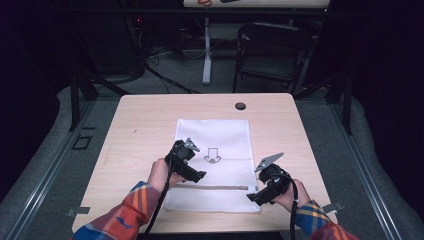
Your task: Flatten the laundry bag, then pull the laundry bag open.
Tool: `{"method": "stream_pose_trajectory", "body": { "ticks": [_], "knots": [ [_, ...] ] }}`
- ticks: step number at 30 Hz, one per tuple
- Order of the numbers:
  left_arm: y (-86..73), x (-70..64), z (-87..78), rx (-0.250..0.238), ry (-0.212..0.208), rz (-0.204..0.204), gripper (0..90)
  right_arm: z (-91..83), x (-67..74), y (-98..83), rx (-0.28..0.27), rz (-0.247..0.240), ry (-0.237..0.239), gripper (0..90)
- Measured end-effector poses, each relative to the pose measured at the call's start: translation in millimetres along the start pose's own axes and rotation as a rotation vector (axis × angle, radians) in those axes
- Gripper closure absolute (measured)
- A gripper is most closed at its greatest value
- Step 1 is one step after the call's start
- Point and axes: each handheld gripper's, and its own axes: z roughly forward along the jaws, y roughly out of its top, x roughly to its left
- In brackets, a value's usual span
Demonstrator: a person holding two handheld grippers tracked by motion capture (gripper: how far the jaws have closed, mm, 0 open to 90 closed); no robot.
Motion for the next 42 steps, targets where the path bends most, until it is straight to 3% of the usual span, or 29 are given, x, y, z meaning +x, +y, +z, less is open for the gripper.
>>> {"method": "stream_pose_trajectory", "body": {
  "ticks": [10,13,18,22,25,29,37,42],
  "knots": [
    [-2.1,-7.7,4.7,0.013,-0.026,0.015,9.3,1.6,-4.3,-2.0,0.024,0.022,-0.031,10.5],
    [-2.1,-7.1,7.0,0.001,-0.079,-0.004,9.4,3.4,-8.2,-3.3,0.021,0.027,-0.043,10.2],
    [0.4,-14.4,11.0,-0.014,-0.098,0.031,9.8,4.8,-13.0,-5.8,0.017,0.059,-0.039,11.2],
    [3.6,-21.8,19.3,-0.003,-0.108,0.049,10.4,5.3,-13.0,-4.9,0.025,0.046,-0.045,17.4],
    [6.5,-28.5,27.2,0.009,-0.122,0.067,10.9,7.6,-12.2,-3.8,0.024,0.038,-0.042,25.6],
    [11.0,-35.0,34.2,-0.011,-0.131,0.080,13.9,11.3,-12.6,-2.7,0.039,0.032,-0.034,38.3],
    [20.6,-42.6,43.2,-0.032,-0.160,0.108,16.4,20.1,-17.1,-1.1,0.053,0.025,-0.027,74.4],
    [26.1,-48.3,49.3,-0.035,-0.173,0.137,19.9,23.9,-16.0,0.7,0.049,0.023,-0.029,85.5]
  ]
}}
